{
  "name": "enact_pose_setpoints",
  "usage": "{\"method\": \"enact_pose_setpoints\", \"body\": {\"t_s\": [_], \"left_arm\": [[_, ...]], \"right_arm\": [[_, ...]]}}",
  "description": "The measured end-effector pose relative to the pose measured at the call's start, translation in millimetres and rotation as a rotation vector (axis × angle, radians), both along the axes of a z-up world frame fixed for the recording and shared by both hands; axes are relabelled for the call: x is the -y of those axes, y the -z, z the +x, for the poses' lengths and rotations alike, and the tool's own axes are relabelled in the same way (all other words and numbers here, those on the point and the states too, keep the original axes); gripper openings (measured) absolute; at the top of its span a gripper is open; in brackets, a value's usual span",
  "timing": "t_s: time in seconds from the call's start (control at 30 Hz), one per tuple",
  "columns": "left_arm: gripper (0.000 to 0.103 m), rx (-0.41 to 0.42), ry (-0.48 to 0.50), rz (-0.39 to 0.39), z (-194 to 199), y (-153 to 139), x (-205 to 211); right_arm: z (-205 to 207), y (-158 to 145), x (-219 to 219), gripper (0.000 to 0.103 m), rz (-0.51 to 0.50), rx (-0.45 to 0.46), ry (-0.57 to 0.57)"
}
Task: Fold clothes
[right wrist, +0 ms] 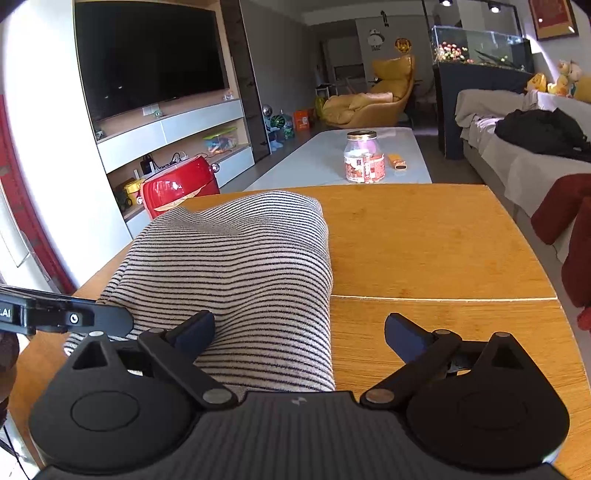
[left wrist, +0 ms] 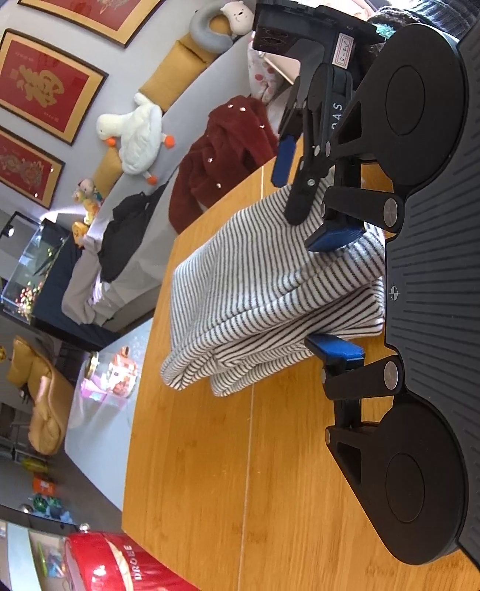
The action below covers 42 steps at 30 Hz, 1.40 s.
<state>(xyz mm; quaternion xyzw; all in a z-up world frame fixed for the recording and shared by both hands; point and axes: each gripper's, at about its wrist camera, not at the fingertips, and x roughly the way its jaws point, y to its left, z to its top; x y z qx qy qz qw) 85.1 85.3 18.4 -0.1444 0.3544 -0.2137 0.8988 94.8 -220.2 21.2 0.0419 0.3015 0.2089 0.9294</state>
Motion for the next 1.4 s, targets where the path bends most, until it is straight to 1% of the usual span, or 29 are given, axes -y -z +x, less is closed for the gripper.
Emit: {"method": "enact_pose_setpoints", "body": {"t_s": [0.03,0.1,0.17,0.23,0.27,0.33,0.37,0.4,0.43,0.47,0.53,0.57,0.6,0.67,0.73,0.77,0.83,0.97,1.0,1.07,1.1,1.17,1.2,1.23,1.27,1.3,1.4], "left_arm": [[0.055,-0.004,-0.003,-0.001,3,-1,-1],[0.068,-0.032,0.010,-0.022,11,1,-2],[0.073,-0.057,0.016,-0.042,19,8,0],[0.076,-0.073,0.019,-0.057,27,14,3],[0.078,-0.067,0.013,-0.061,28,16,6],[0.076,-0.041,0.000,-0.064,29,18,10],[0.071,-0.027,0.004,-0.069,29,15,13],[0.064,-0.013,0.007,-0.073,29,13,15],[0.062,0.001,0.012,-0.077,29,10,18],[0.059,0.021,0.022,-0.077,29,4,20],[0.059,0.059,0.043,-0.075,28,-6,24],[0.059,0.065,0.052,-0.081,29,-7,24],[0.061,0.045,0.053,-0.072,33,-2,25],[0.059,0.008,0.056,-0.055,38,7,28],[0.061,0.011,0.056,-0.026,36,16,30],[0.061,0.013,0.057,-0.013,34,20,30],[0.062,0.014,0.053,-0.021,32,20,27],[0.065,0.005,0.050,-0.028,31,21,22],[0.067,0.001,0.049,-0.030,31,20,20],[0.071,-0.015,0.047,-0.061,32,20,17],[0.078,-0.025,0.046,-0.077,33,20,15],[0.081,-0.065,0.051,-0.145,35,24,12],[0.078,-0.082,0.054,-0.177,35,26,11],[0.069,-0.069,0.067,-0.185,32,22,12],[0.056,-0.056,0.079,-0.193,29,18,14],[0.054,-0.044,0.092,-0.200,26,14,15],[0.054,-0.006,0.130,-0.222,16,3,20]], "right_arm": [[1,0,2,0.099,0.017,-0.010,-0.005],[3,-2,5,0.099,0.062,-0.026,-0.031],[10,-6,12,0.099,0.150,-0.059,-0.064],[21,-6,19,0.100,0.228,-0.105,-0.087],[27,-5,21,0.100,0.262,-0.130,-0.098],[40,1,22,0.100,0.290,-0.178,-0.108],[48,5,21,0.100,0.295,-0.203,-0.113],[50,6,19,0.095,0.297,-0.207,-0.119],[52,6,17,0.090,0.299,-0.211,-0.126],[54,7,16,0.089,0.301,-0.215,-0.132],[55,3,22,0.087,0.325,-0.199,-0.124],[56,2,25,0.086,0.336,-0.192,-0.120],[56,0,28,0.084,0.347,-0.184,-0.116],[59,7,27,0.083,0.271,-0.203,-0.082],[59,15,24,0.083,0.259,-0.231,-0.092],[59,18,24,0.084,0.269,-0.239,-0.092],[62,20,25,0.088,0.285,-0.251,-0.089],[63,19,23,0.090,0.276,-0.244,-0.092],[62,19,24,0.090,0.278,-0.242,-0.091],[61,17,26,0.092,0.283,-0.237,-0.089],[61,17,27,0.093,0.285,-0.235,-0.088],[60,16,28,0.095,0.290,-0.231,-0.086],[60,15,29,0.095,0.292,-0.229,-0.085],[59,15,30,0.095,0.295,-0.226,-0.085],[59,14,31,0.095,0.297,-0.224,-0.084],[59,13,32,0.095,0.299,-0.222,-0.083],[56,11,33,0.095,0.275,-0.214,-0.096]]}}
